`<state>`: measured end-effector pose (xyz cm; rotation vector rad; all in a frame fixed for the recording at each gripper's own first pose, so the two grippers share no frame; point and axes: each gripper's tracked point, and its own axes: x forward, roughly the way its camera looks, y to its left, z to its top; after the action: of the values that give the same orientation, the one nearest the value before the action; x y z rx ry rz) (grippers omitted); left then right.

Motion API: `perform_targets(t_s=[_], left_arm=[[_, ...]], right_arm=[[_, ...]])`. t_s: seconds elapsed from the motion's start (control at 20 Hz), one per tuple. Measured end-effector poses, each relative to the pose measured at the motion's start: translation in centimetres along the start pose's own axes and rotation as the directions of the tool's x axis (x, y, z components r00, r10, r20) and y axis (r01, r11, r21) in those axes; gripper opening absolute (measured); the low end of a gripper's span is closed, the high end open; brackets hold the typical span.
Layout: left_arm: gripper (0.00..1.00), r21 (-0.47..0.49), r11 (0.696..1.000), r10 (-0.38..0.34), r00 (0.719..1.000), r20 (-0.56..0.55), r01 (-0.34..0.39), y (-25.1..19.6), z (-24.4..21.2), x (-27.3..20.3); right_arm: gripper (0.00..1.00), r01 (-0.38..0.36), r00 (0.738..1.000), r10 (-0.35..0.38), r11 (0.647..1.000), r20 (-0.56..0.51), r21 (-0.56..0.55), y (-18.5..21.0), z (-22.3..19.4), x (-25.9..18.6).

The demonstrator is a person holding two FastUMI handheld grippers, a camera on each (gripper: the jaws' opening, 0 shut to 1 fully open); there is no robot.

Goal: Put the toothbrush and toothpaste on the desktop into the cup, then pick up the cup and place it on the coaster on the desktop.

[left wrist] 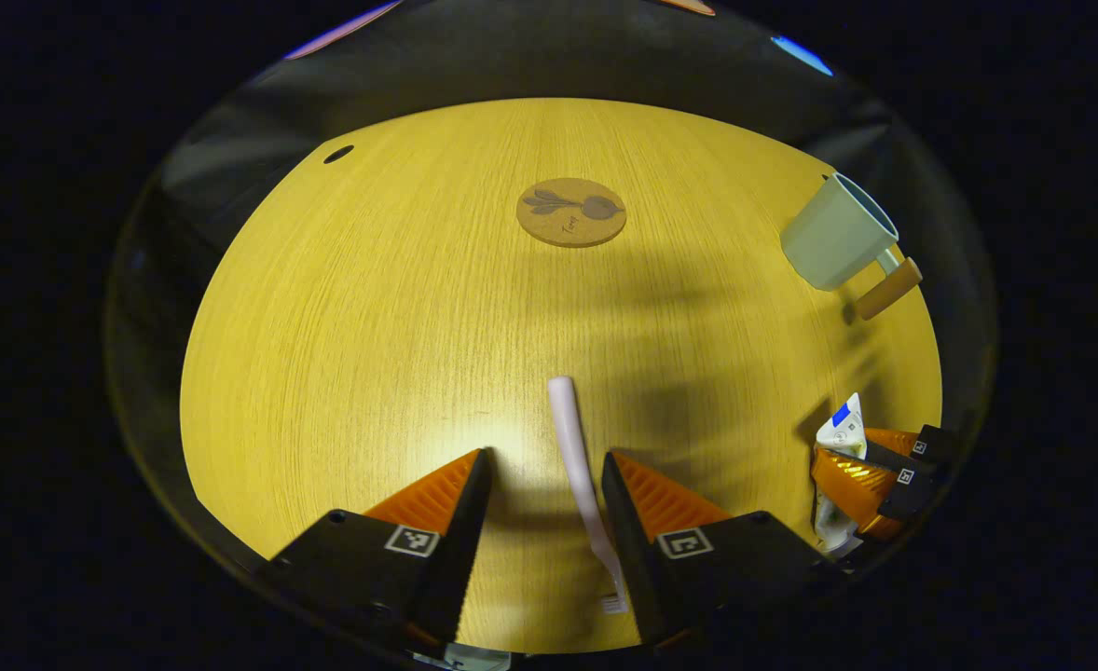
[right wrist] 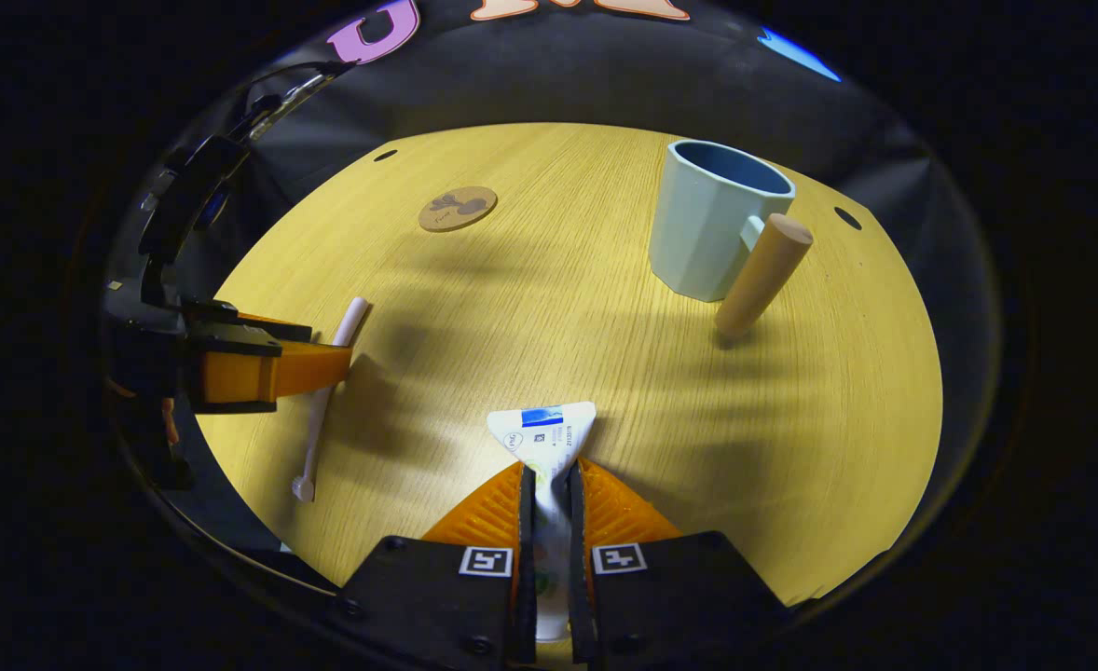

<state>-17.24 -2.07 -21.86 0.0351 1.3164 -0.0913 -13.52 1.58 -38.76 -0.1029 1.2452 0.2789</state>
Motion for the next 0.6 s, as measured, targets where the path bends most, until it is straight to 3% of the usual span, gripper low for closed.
perform_targets(t_s=[0.05,0.25,0.3,0.35,0.6], left_arm=[[0.51,0.005,1.000,-0.001,1.000,-0.004,0.001,-0.05,0.03,0.03],[0.46,0.030,0.999,-0.021,0.999,-0.026,0.022,-0.13,0.04,-0.07],[0.39,0.014,0.999,-0.029,0.999,-0.016,0.029,-0.23,0.18,0.05],[0.07,-0.003,0.999,-0.034,0.999,-0.008,0.034,-0.37,0.30,0.20],[0.00,0.010,0.998,-0.057,0.998,0.012,0.057,-0.26,0.22,0.05]], right_arm=[[0.17,0.000,1.000,0.000,1.000,0.000,0.000,0.00,-0.03,0.01],[0.17,0.000,1.000,0.000,1.000,0.001,0.001,-0.03,-0.01,0.00],[0.17,0.001,1.000,-0.001,1.000,0.002,0.000,0.00,0.01,0.01],[0.17,0.001,1.000,-0.001,1.000,0.002,0.000,0.00,-0.01,0.01],[0.17,0.006,1.000,-0.006,1.000,0.002,0.000,-0.03,0.06,0.05]])
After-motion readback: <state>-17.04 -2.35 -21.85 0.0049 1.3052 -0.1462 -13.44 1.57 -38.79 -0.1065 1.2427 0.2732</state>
